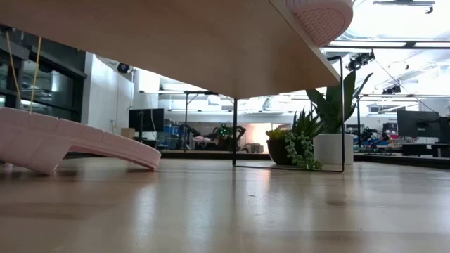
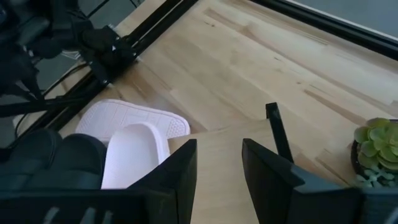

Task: Pick and place slides into the shelf
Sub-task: Put the pink slide on the shelf

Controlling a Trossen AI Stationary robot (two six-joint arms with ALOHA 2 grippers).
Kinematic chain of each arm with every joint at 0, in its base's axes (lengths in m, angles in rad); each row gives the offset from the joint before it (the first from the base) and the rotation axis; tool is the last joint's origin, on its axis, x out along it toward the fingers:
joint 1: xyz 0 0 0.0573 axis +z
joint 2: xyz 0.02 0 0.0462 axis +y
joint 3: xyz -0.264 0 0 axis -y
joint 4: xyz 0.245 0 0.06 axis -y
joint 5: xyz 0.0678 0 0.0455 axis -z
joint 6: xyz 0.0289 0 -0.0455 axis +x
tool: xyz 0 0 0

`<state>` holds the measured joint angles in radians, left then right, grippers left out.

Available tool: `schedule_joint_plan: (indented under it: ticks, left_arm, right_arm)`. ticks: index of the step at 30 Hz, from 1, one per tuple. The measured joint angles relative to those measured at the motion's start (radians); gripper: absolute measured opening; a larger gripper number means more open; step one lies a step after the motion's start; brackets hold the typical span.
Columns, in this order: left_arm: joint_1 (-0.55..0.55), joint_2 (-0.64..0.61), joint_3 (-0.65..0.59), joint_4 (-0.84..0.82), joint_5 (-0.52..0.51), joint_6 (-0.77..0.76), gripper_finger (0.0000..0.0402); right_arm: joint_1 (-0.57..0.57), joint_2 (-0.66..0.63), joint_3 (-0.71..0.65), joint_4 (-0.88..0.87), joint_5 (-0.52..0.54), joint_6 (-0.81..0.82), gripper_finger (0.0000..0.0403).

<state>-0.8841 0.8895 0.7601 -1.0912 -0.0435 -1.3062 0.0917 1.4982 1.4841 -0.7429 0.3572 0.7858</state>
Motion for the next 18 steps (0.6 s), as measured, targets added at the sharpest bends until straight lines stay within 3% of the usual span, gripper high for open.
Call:
schedule_joint_plan:
  ticks: [4,12,18]
  left_arm:
    - [-0.024,0.139,0.005,-0.018,-0.012,0.016,0.0]
    - [-0.135,0.345,0.23,-0.327,-0.339,-0.084,0.0]
    - [-0.225,0.42,0.295,-0.356,-0.463,-0.182,0.0]
  right_arm:
    - [0.0,0.0,0.0,-0.007,0.001,0.0,0.0119]
    - [0.0,0.0,0.0,-0.063,-0.008,-0.038,0.0119]
    - [0.0,0.0,0.0,-0.118,0.017,-0.065,0.0119]
